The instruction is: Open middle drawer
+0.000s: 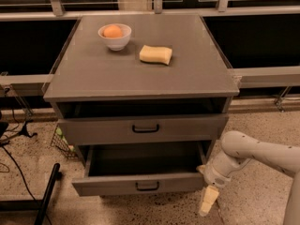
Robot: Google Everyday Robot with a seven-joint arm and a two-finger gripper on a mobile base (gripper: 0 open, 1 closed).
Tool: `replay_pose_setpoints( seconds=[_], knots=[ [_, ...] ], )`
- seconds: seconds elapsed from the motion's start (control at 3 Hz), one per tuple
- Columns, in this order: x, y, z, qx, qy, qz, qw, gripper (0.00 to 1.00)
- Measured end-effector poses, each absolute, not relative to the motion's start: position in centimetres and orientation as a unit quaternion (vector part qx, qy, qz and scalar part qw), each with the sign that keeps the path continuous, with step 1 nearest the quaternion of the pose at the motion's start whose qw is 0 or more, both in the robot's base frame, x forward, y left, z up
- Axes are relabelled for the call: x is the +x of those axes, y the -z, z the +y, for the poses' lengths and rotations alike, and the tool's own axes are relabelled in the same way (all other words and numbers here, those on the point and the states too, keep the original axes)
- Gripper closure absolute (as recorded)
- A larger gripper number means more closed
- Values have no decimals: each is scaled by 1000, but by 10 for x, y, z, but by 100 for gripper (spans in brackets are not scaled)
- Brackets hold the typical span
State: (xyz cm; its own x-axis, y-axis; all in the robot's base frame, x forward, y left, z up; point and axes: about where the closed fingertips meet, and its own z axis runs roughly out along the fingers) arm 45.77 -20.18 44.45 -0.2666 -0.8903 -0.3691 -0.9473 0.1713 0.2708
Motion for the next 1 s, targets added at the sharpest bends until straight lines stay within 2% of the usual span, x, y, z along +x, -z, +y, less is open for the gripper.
replay_pose_setpoints(
  seconds=[0.67,1.0],
  knots=[
    [440,-466,-215,-594,-252,764,6,0],
    [438,-466,-215,-594,-255,763,3,0]
  ],
)
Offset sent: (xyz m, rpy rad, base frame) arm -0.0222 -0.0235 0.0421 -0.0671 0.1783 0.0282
